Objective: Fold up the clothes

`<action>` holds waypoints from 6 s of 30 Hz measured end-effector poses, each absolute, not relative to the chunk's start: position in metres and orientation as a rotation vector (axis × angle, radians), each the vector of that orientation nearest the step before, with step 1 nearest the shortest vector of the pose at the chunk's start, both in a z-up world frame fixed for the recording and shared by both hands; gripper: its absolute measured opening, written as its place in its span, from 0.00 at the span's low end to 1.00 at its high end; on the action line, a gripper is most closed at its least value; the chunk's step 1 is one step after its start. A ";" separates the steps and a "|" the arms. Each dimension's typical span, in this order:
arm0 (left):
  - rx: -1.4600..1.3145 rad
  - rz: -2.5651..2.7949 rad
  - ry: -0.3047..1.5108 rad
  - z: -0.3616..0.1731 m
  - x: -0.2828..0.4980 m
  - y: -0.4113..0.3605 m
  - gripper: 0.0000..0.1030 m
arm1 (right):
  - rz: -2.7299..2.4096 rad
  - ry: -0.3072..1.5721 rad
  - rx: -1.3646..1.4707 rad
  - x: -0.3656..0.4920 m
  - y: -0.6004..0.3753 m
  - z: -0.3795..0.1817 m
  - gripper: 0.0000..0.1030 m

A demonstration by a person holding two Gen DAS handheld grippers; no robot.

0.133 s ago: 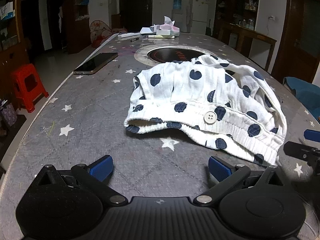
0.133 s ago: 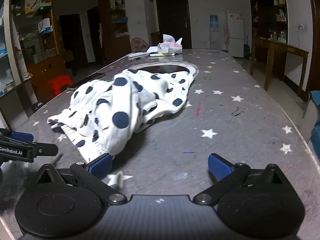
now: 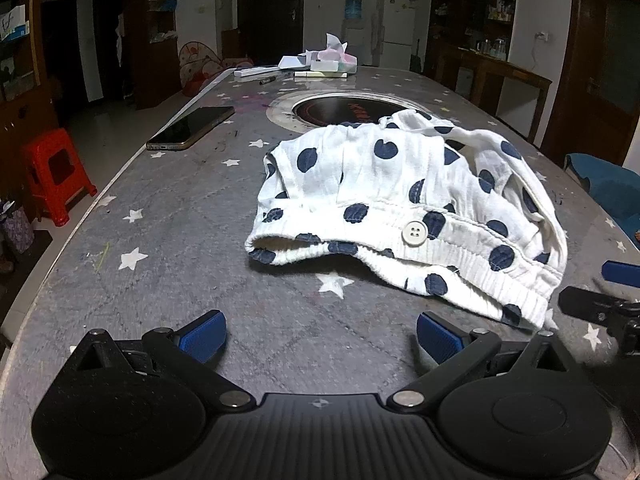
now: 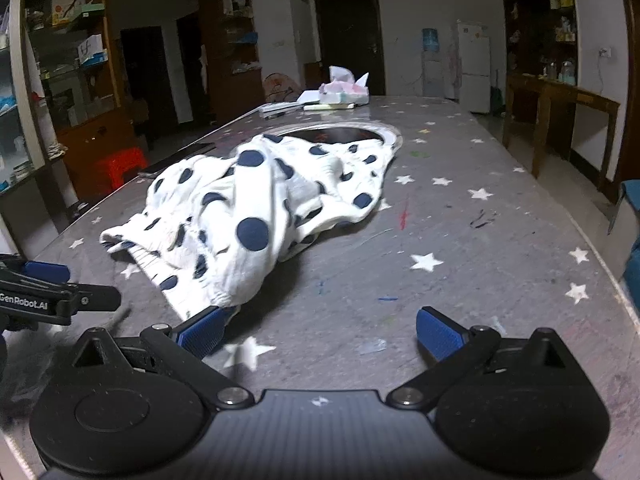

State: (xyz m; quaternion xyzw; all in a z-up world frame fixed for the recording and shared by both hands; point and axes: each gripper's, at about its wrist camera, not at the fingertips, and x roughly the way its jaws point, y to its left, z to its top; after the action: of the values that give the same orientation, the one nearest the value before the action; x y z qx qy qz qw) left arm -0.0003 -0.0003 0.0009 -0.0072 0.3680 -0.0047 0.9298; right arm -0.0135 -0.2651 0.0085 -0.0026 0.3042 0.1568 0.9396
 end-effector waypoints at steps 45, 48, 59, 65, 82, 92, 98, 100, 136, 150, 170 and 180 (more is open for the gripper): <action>0.007 -0.036 0.746 0.009 -0.012 -0.014 1.00 | 0.356 0.663 0.016 -0.022 -0.243 0.013 0.94; 0.007 -0.034 0.746 0.009 -0.009 -0.013 1.00 | 0.357 0.665 0.015 -0.021 -0.242 0.013 0.93; 0.011 -0.012 0.741 0.011 0.008 -0.002 1.00 | 0.380 0.672 0.006 -0.008 -0.235 0.016 0.85; 0.020 -0.008 0.732 0.015 0.018 0.002 1.00 | 0.390 0.671 0.009 0.002 -0.231 0.019 0.79; -0.002 0.031 0.762 0.017 0.075 0.034 0.91 | 0.422 0.698 0.052 0.023 -0.237 0.022 0.46; -0.048 -0.076 0.801 0.009 0.083 0.036 0.49 | 0.451 0.711 0.102 0.031 -0.246 0.023 0.26; -0.059 -0.119 0.784 0.014 0.078 0.031 0.22 | 0.473 0.707 0.095 0.029 -0.247 0.026 0.15; -0.064 -0.130 0.777 0.017 0.074 0.031 0.16 | 0.480 0.705 0.093 0.028 -0.247 0.027 0.13; 0.002 -0.344 0.776 0.058 -0.029 0.018 0.43 | 0.667 0.728 -0.057 -0.034 -0.280 0.084 0.28; -0.018 -0.221 0.777 0.039 0.049 0.008 0.53 | 0.592 0.668 -0.111 0.066 -0.239 0.092 0.29; -0.031 -0.226 0.831 0.012 0.075 0.006 0.53 | 0.492 0.771 -0.123 0.242 -0.188 0.052 0.34; -0.039 -0.239 0.834 0.011 0.079 0.008 0.53 | 0.450 0.825 -0.159 0.278 -0.171 0.015 0.12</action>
State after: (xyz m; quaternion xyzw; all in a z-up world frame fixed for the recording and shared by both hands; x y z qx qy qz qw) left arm 0.0791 0.0083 0.0110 -0.0190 0.4039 -0.1159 0.9073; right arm 0.2777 -0.1709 0.0152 -0.0766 0.3972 0.2167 0.8885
